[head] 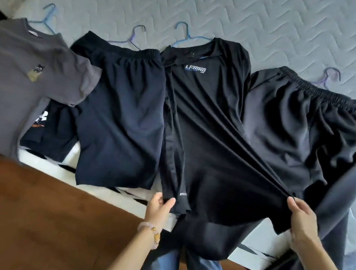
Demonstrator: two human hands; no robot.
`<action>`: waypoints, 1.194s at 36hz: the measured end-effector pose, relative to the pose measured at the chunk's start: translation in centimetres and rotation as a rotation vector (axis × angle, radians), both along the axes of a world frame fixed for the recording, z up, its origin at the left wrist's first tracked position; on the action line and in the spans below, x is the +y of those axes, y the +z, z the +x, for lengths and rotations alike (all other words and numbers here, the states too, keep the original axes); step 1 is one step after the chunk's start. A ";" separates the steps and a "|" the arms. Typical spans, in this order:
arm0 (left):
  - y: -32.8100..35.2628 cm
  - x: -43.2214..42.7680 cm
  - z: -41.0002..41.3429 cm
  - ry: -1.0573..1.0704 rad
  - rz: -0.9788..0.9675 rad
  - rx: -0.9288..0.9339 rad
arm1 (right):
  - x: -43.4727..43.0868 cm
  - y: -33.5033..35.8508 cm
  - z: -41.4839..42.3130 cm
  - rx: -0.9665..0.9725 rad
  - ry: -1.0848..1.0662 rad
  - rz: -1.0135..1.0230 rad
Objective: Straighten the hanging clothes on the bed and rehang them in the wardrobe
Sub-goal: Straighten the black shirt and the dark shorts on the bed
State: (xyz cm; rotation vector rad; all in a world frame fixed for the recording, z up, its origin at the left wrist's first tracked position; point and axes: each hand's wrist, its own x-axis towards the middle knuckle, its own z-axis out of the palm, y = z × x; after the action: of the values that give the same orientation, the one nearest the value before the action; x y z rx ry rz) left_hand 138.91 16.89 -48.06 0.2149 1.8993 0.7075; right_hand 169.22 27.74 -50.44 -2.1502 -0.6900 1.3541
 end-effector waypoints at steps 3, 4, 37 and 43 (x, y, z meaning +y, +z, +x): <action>1.4 2.7 2.5 -0.064 0.081 -0.153 | 1.2 2.2 1.1 -0.014 -0.002 0.011; 1.8 3.5 3.0 -0.083 0.112 -0.160 | 1.6 2.9 1.3 -0.020 -0.004 0.029; -2.0 -6.7 -23.1 -0.055 -0.501 0.526 | -10.3 -3.8 -5.8 -0.256 0.473 -0.499; -2.6 -8.1 -27.4 -0.066 -0.599 0.619 | -10.9 -5.4 -4.7 -0.327 0.429 -0.604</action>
State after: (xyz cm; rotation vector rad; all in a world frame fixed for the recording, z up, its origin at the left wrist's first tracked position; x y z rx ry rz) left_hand 111.49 8.75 -50.68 0.1173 2.5847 -0.0153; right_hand 164.57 16.82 -55.83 -2.8680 -1.0126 1.5918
